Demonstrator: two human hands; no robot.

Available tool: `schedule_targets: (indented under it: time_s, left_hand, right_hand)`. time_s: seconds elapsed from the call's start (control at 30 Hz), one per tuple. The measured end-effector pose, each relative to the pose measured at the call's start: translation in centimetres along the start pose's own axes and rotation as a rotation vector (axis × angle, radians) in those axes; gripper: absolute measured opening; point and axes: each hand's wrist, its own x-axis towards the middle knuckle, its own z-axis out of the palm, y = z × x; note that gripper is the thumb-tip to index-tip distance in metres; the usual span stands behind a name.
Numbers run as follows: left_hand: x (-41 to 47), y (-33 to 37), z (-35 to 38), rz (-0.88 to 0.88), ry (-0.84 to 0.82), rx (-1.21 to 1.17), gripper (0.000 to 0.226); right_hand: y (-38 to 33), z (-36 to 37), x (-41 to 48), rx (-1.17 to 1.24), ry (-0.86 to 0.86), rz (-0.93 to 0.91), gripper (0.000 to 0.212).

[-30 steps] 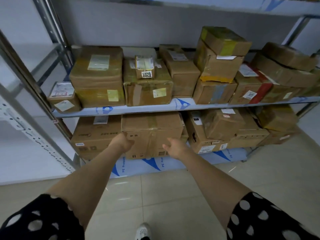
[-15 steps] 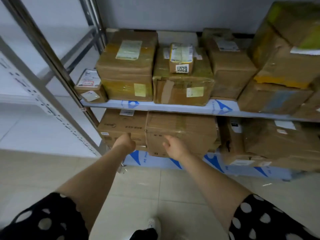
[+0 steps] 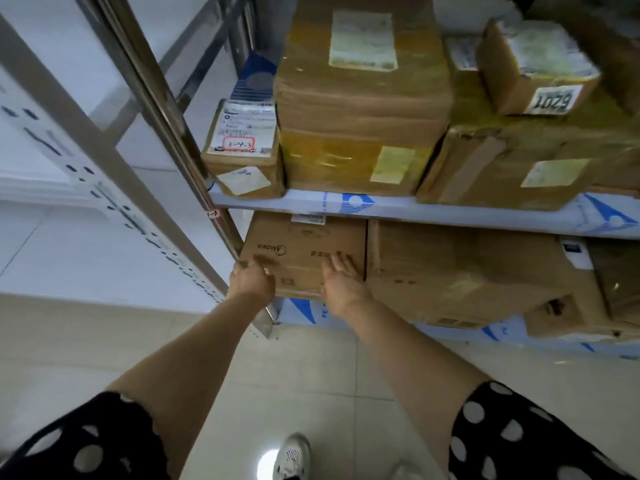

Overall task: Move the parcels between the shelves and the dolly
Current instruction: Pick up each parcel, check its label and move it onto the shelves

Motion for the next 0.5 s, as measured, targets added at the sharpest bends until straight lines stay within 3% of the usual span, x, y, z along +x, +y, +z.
schedule_targets:
  time_s: [0.1,0.2,0.5]
  left_hand:
    - [3.1,-0.6,-0.2,-0.18,0.018,-0.337,0.051]
    - [5.1,-0.9,0.1,-0.217,0.035,-0.514,0.039]
    - [6.0,-2.2,1.0,-0.252,0.041,-0.564,0.033]
  right_hand:
    - [-0.8,1.3,2.6,-0.082,-0.034,0.06,0.065]
    - [-1.1,2.0,4.2,-0.084,-0.056,0.113,0.068]
    - [-1.6,3.7,2.5,-0.09,-0.015,0.137,0.075]
